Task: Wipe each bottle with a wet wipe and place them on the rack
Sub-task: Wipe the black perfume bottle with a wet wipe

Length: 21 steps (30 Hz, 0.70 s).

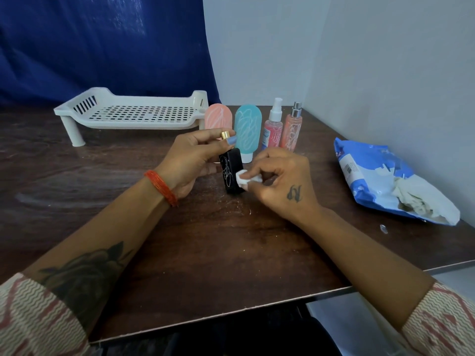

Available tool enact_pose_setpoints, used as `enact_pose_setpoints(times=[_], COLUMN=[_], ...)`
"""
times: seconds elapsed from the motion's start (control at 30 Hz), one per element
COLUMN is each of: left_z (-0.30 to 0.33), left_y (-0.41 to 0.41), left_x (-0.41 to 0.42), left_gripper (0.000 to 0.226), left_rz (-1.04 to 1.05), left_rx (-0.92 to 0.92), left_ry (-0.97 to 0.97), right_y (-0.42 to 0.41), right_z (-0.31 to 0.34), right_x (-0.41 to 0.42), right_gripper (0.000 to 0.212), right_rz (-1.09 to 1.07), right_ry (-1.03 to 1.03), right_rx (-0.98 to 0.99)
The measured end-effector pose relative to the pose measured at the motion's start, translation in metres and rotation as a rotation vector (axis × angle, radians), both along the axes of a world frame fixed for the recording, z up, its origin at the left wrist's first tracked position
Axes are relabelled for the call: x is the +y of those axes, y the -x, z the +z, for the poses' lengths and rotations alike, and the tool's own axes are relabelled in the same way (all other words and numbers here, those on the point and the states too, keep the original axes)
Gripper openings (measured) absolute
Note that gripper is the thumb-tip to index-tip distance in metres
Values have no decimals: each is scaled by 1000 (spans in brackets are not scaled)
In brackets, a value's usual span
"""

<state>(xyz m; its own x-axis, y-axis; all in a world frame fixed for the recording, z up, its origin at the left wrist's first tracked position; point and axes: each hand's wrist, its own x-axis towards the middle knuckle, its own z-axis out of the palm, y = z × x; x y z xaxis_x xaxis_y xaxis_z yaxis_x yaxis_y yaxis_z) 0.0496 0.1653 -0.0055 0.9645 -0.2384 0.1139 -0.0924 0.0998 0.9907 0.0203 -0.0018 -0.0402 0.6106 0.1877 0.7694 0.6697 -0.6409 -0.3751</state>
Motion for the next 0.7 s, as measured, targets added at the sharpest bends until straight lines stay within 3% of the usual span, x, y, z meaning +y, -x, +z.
enact_pose_setpoints(times=[0.3,0.53,0.7], left_z=[-1,-1,-1], left_y=[-1,-1,0], left_x=[0,0,1], left_gripper=[19,17,19], left_rz=[-8,-4,-1], left_rx=[-8,12,12], left_ry=[1,33,28], right_y=[2,0,2], right_z=[0,0,1], right_x=[4,-1,3], right_gripper=[11,14,11], right_rz=[110,-9,109], right_ry=[41,-50,14], right_rx=[-11,9,-21])
